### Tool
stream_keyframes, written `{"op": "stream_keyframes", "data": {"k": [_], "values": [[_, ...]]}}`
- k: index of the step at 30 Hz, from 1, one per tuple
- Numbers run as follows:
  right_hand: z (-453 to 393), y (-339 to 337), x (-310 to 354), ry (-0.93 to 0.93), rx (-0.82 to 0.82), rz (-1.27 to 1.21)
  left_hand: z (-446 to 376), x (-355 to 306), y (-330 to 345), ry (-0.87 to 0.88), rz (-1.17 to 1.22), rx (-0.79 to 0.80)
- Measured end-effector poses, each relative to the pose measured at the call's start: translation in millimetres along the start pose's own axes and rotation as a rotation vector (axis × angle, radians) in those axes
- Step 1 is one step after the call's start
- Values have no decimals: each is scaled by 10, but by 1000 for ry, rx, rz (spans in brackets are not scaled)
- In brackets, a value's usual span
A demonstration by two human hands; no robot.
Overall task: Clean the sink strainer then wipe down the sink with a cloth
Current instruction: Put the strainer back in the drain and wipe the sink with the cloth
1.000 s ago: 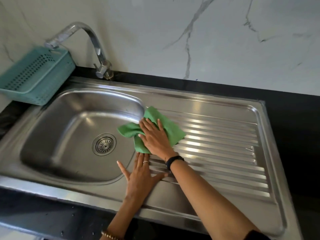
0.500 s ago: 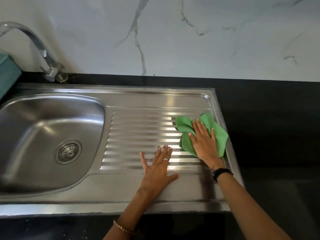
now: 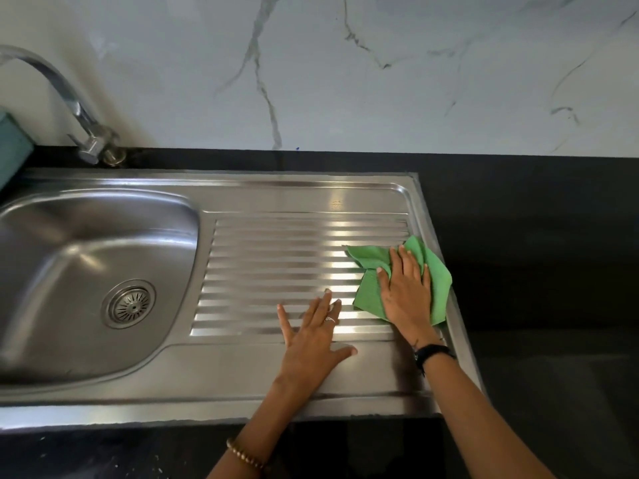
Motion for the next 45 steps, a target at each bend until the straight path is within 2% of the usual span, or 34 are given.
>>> {"op": "stream_keyframes", "data": {"k": [6,12,20,24,28,30,35,40,42,45], "values": [[73,-19,250,34,-23,54,239,636,-359,-137,88,-170],[142,64,1220,-161,-18,72,546,1249,-689,-351,244,-311],[222,125,2572,-484,52,-17,733,1417,-780,-320,325,-392],[300,161,2863,-597,95,30,808,1474,-754,-335,359,-366],[479,186,2670,-729,47,45,834,1448,-713,-306,322,-375],[553,204,2401,-733,22,27,806,1352,-665,-260,280,-391],[421,168,1231,-452,-7,25,540,856,-396,-87,184,-267],[329,52,-43,-111,-20,20,338,417,-161,-72,130,-141],[395,48,-199,-74,-7,-8,351,357,-119,-79,98,-107],[537,86,19,-49,3,65,432,377,-120,-86,119,-145]]}}
Point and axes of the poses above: each hand's wrist, its own z-axis away from the middle knuckle, its own y-axis out of the palm, x = y × z, the point moved 2 cm from there along -z, towards the middle knuckle, and after that the axes turned 13 degrees about z, right-handed, at the moved point
